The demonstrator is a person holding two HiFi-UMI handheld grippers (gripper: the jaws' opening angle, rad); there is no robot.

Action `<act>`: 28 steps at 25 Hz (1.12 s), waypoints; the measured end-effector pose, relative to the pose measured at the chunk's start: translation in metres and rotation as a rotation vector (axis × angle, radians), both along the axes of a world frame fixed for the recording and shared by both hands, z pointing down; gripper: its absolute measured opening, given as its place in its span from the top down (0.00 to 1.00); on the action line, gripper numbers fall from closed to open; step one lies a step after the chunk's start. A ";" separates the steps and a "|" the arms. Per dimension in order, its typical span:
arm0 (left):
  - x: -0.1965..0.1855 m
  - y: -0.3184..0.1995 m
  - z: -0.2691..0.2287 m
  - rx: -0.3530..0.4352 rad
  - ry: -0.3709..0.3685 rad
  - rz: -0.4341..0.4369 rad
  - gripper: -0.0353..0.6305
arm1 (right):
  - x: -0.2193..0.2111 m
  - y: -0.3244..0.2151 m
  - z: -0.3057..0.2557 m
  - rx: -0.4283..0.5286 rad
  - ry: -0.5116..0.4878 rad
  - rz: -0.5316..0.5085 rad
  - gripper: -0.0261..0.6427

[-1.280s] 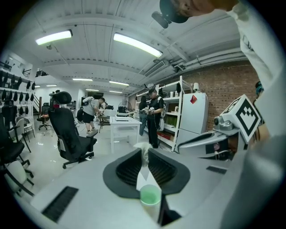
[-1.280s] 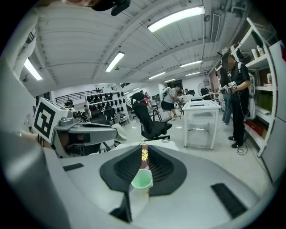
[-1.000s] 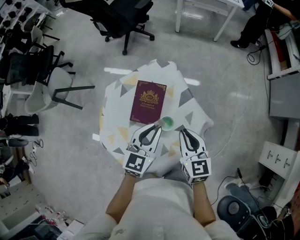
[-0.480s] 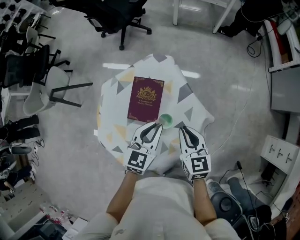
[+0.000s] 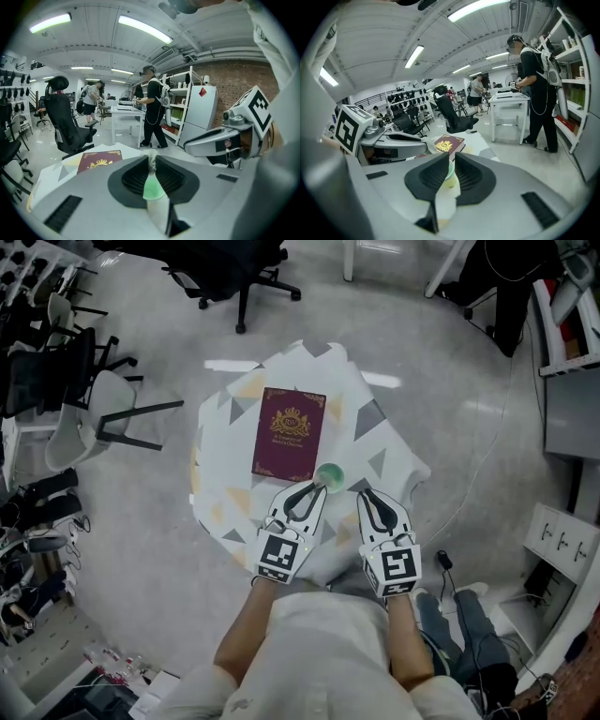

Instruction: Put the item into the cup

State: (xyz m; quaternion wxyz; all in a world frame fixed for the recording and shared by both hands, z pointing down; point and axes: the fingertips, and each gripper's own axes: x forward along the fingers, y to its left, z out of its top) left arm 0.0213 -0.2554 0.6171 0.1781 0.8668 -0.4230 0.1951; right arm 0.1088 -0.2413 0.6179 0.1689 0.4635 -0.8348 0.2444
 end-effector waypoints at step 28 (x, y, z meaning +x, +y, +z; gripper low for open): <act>0.012 0.005 0.062 -0.150 -0.102 0.053 0.86 | -0.006 0.009 0.027 -0.050 -0.001 -0.048 0.89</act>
